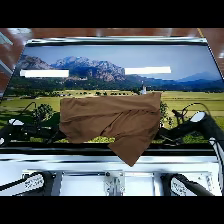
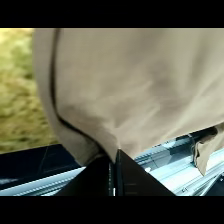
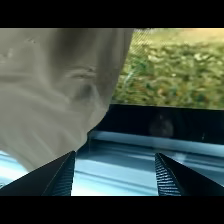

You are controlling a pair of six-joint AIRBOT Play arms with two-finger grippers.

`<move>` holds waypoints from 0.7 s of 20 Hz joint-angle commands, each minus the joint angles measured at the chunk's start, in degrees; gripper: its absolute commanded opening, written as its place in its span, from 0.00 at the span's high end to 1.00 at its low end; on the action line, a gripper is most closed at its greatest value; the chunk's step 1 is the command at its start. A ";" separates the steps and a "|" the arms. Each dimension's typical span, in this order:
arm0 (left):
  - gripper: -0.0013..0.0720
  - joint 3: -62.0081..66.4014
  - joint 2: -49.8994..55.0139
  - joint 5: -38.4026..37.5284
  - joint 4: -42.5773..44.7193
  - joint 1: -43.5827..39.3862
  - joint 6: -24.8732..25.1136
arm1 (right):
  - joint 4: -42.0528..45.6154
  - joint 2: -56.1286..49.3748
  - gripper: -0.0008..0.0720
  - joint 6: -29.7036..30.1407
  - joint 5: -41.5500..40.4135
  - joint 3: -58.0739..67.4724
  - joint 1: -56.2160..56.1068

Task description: Fold the shirts.

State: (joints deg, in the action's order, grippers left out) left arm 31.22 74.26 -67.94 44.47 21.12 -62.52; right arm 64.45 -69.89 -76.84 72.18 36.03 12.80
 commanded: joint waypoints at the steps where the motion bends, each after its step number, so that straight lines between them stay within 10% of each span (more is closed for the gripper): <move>1: 0.93 1.75 -0.96 -1.55 -0.42 0.04 0.33 | -5.53 -3.52 0.12 -0.48 -6.19 -3.30 -5.40; 5: 0.93 1.95 -1.03 -1.64 -0.81 0.04 0.35 | -7.04 -7.72 0.24 -3.43 -10.51 -3.30 -13.20; 8: 0.93 3.56 -1.03 -1.33 -0.79 0.39 1.07 | -6.91 -7.74 0.92 -4.83 -10.51 -2.69 -14.84; 14: 0.93 18.18 -0.85 1.88 -2.38 0.61 2.14 | -5.99 -0.85 0.92 -5.86 -18.58 13.29 -10.75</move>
State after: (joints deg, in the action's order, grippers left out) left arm 43.24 73.10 -68.84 43.38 21.67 -59.99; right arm 58.04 -72.29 -80.18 59.42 42.04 0.84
